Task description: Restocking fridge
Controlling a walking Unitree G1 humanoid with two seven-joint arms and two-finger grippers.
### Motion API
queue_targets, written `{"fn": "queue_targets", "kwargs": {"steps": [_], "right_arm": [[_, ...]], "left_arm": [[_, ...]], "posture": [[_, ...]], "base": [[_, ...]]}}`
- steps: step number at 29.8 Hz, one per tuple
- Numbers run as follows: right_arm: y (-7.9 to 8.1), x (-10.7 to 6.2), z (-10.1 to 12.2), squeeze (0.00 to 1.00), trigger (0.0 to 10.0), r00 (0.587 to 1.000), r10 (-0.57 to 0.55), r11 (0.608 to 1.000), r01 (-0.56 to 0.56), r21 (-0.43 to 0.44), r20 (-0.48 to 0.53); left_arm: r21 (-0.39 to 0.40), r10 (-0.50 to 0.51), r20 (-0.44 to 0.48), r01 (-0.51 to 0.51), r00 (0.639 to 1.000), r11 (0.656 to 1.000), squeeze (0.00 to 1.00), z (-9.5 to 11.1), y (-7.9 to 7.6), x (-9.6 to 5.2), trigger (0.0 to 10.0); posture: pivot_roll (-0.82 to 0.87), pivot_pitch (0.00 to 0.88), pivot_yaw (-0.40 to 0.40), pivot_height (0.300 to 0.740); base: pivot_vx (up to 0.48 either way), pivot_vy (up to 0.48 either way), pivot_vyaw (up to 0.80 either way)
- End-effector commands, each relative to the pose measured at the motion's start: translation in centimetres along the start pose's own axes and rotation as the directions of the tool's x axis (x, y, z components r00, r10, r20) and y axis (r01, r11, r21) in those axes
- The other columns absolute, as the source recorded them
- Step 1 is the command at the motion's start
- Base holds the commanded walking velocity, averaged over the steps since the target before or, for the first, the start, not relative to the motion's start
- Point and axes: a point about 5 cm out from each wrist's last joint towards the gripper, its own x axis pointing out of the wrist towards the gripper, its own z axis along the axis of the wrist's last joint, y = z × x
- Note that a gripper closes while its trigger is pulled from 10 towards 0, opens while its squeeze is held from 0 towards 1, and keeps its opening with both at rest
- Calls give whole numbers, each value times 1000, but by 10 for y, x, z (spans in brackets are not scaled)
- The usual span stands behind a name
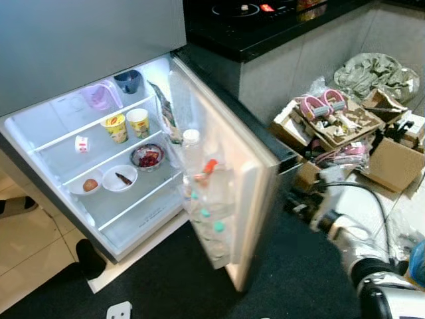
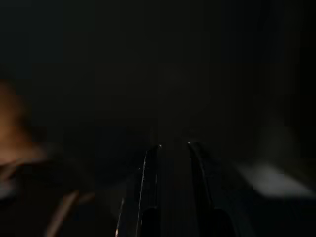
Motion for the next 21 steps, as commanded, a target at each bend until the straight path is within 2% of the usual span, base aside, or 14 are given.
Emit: {"fn": "queue_targets", "kwargs": {"steps": [1, 3, 6, 8, 9, 10, 12, 13, 15, 17, 18, 19, 20, 21], "right_arm": [[28, 21, -1, 0, 10000, 971, 239, 971, -239, -2, -10], [34, 24, -1, 0, 10000, 958, 286, 958, -286, 1, -4], [29, 23, -1, 0, 10000, 972, 233, 972, -233, 3, 0], [21, 21, -2, 0, 10000, 987, 160, 987, -160, 8, 1], [4, 9, -6, 0, 10000, 1000, -21, 1000, 21, 8, -19], [-10, -5, -11, 0, 10000, 983, -178, 984, 178, 8, -46], [-25, -27, -24, 0, 10000, 926, -360, 931, 365, 28, -111], [-25, -27, -24, 0, 10000, 926, -360, 931, 365, 28, -111], [-29, -51, -48, 0, 10000, 859, -467, 871, 488, 56, -211], [-29, -51, -48, 0, 10000, 859, -467, 871, 488, 56, -211], [-29, -65, -62, 0, 10000, 813, -516, 835, 548, 55, -270], [-29, -65, -62, 0, 10000, 813, -516, 835, 548, 55, -270], [-25, -85, -84, 0, 10000, 739, -566, 782, 621, 45, -365], [-25, -85, -84, 0, 10000, 739, -566, 782, 621, 45, -365]], "left_arm": [[-4, -8, -23, 8, 1000, 1000, 0, -6, -3, 0, 10000], [-4, -8, -23, 8, 1000, 1000, 0, -6, -4, 0, 10000], [-4, -9, -23, 9, 1000, 1000, 0, -6, -4, 0, 10000], [-6, -9, -22, 9, 1000, 1000, 0, -6, -4, 0, 10000], [-6, -9, -20, 9, 1000, 1000, 0, -6, -4, 0, 10000], [-6, -9, -20, 8, 1000, 1000, 0, -6, -4, 0, 10000], [-6, -7, -20, 7, 1000, 1000, 0, -5, -4, 0, 10000], [-6, -7, -20, 7, 1000, 1000, 0, -5, -4, 0, 10000], [-8, -5, -19, 5, 1000, 1000, 0, -5, -4, 0, 10000], [-8, -5, -19, 5, 1000, 1000, 0, -5, -4, 0, 10000], [-8, -5, -19, 5, 1000, 1000, 0, -5, -4, 0, 10000], [-8, -5, -19, 5, 1000, 1000, 0, -5, -4, 0, 10000], [-8, -6, -20, 6, 1000, 1000, 0, -6, -5, 0, 10000], [-8, -6, -20, 6, 1000, 1000, 0, -6, -5, 0, 10000]], "posture": [[-36, 11, -3, 740], [-33, 11, -3, 740], [-32, 11, -4, 740], [-32, 11, -4, 740], [-26, 8, -4, 740], [-26, 6, -10, 740], [-27, 6, -10, 740], [-27, 6, -10, 740], [-25, 4, -14, 740], [-25, 4, -14, 740], [-22, 0, -19, 740], [-22, 0, -19, 740], [-21, 0, -20, 740], [-21, 0, -20, 740]], "base": [[0, 0, 0], [0, 0, 0], [0, 0, 0], [0, 0, 0], [0, 0, 0], [0, 0, 0], [0, 0, 0], [0, 0, 0], [0, 0, 0], [0, 0, 0], [0, 0, 0], [0, 0, 0], [0, 0, 781], [0, 0, 781]]}}
